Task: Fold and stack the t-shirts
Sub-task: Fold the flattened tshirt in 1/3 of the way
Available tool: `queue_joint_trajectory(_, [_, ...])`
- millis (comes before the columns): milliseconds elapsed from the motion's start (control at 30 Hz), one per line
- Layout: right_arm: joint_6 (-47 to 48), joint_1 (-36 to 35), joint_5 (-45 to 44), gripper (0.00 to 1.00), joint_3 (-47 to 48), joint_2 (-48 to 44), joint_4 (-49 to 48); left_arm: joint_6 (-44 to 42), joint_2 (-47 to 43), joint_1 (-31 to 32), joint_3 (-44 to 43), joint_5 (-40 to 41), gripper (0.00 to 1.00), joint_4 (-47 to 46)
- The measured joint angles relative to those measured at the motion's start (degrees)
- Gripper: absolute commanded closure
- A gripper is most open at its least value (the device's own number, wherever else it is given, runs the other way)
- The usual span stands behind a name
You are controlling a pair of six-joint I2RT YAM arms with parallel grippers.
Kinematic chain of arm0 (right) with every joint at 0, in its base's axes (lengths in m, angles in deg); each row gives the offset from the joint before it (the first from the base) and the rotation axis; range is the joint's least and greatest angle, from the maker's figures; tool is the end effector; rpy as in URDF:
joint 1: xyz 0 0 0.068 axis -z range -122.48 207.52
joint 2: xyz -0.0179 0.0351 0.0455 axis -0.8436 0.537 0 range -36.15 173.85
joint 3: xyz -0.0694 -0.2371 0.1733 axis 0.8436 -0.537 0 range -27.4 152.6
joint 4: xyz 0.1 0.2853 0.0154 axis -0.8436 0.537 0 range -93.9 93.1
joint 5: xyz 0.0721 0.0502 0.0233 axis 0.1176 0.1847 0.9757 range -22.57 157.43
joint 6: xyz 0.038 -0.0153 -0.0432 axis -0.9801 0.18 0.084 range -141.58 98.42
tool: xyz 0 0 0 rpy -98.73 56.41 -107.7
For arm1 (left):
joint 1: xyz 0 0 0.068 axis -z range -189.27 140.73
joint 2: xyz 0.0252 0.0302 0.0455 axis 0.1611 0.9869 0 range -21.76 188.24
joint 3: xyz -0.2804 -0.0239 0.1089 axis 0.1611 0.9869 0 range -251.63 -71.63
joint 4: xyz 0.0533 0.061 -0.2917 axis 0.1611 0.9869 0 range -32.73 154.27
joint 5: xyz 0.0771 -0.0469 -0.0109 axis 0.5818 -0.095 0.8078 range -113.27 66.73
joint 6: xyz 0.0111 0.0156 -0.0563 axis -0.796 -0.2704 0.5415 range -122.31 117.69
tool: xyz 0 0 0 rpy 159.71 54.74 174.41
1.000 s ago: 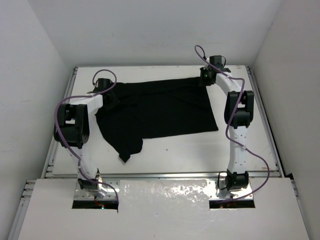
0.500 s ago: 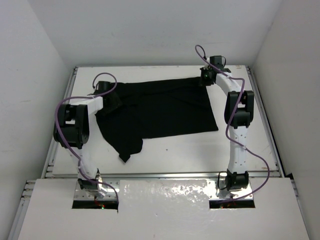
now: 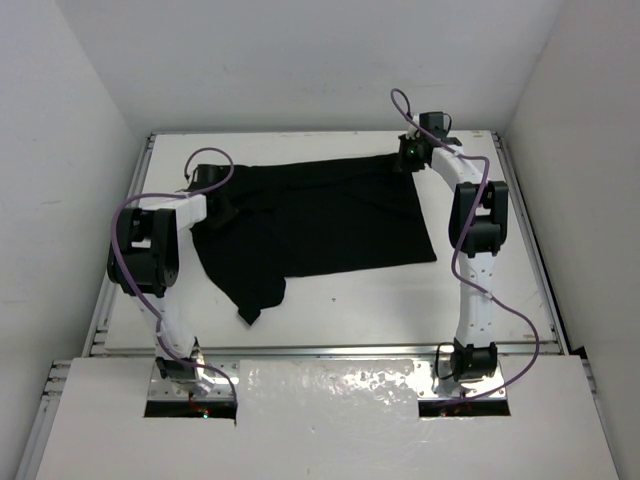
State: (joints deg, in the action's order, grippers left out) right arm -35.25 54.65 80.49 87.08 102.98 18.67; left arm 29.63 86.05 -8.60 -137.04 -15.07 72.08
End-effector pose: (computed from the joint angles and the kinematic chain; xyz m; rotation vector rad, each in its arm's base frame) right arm 0.6073 0.0405 0.1544 0.1191 2.4033 0.4077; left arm 0.4269 0.0012 0.1444 -0.7401 2.4444 -0.0350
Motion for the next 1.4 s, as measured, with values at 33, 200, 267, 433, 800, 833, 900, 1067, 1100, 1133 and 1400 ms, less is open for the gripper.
queue_joint_trajectory(33, [0.00,0.00,0.09,1.00,-0.02,0.00,0.00,0.02,0.00,0.00,0.00,0.02,0.84,0.00])
queue_joint_trajectory(200, [-0.02,0.00,0.35,1.00,-0.02,0.00,-0.02,-0.11,0.00,0.00,0.00,0.33,0.98,0.02])
queue_joint_trajectory(267, [-0.02,0.00,0.42,1.00,-0.02,0.00,0.00,-0.17,-0.02,0.00,0.00,0.39,1.00,0.07])
queue_joint_trajectory(433, [-0.31,0.00,0.52,1.00,-0.31,-0.26,-0.07,-0.17,-0.68,0.00,0.00,0.39,1.00,0.39])
queue_joint_trajectory(800, [-1.77,0.00,-2.27,1.00,-3.13,-6.32,-0.22,1.22,-11.26,0.00,0.07,4.26,1.00,-0.57])
queue_joint_trajectory(833, [-1.77,0.00,-2.47,1.00,-3.13,-6.51,-0.17,1.33,-11.43,-0.02,0.07,4.28,1.00,-0.66])
queue_joint_trajectory(900, [-1.73,0.00,-2.78,1.00,-3.13,-6.69,0.11,1.46,-11.58,-0.02,0.07,4.28,1.00,-0.66])
queue_joint_trajectory(1067, [-1.68,0.11,-4.20,1.00,-5.88,-7.54,0.66,1.81,-12.15,-0.02,1.44,4.33,1.00,-0.52])
queue_joint_trajectory(1100, [-1.68,0.20,-4.55,1.00,-6.58,-7.78,0.76,1.92,-12.48,-0.02,1.79,4.48,1.00,-0.35])
queue_joint_trajectory(1133, [-1.68,0.28,-4.98,1.00,-7.08,-8.00,0.96,2.03,-12.85,-0.02,2.05,4.63,1.00,-0.20])
queue_joint_trajectory(1400, [-0.85,0.92,-9.77,1.00,-7.89,-9.44,2.89,3.96,-16.39,-0.96,2.78,7.28,1.00,0.55])
